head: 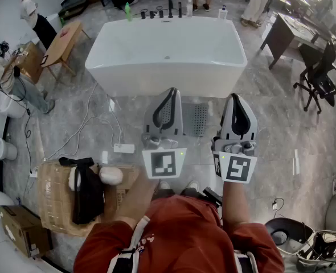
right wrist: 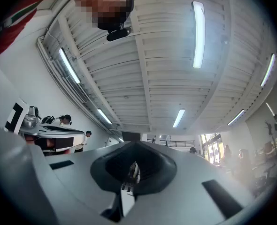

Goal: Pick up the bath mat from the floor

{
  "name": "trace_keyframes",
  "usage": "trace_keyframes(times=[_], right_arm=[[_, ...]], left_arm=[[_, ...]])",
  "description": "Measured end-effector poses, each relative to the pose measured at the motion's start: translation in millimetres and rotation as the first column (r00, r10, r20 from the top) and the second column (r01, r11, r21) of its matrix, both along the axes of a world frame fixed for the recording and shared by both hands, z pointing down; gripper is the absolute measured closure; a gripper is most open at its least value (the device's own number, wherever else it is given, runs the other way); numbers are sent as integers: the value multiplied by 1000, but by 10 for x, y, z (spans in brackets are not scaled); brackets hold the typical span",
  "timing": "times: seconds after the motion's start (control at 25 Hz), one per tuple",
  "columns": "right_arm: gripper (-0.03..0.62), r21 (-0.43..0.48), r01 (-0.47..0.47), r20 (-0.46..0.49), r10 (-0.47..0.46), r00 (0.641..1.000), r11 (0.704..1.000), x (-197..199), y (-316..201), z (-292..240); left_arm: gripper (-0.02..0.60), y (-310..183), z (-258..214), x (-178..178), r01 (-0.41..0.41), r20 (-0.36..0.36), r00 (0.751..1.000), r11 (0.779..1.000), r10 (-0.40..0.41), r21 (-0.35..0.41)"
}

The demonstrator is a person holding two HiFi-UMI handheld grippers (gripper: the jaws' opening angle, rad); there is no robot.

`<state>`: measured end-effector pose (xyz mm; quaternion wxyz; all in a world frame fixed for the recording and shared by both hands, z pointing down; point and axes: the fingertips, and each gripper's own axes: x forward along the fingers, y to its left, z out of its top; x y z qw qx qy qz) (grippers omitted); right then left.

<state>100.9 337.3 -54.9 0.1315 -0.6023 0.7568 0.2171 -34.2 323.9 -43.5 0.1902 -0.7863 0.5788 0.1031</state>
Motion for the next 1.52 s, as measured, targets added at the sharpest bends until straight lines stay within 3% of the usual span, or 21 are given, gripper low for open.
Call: trace_keyframes(times=[0.4, 0.52, 1.16, 1.52], right_arm=[[583, -8, 3, -8, -3, 1000, 1000, 149, -16, 15], [583, -5, 16, -4, -16, 1000, 1000, 209, -25, 11], [582, -11, 19, 25, -19, 1000, 1000, 964, -115, 92], [582, -28, 13, 6, -13, 1000, 1000, 1133, -236, 209]], left_arm=[[566, -8, 32, 219, -18, 15, 1000, 1000, 18, -18], [566, -38, 46, 309, -24, -9, 1000, 999, 24, -35], [566, -150, 124, 994, -22, -35, 999, 999, 20, -48], [566, -202, 222, 1154, -3, -32, 999, 998, 0, -66]])
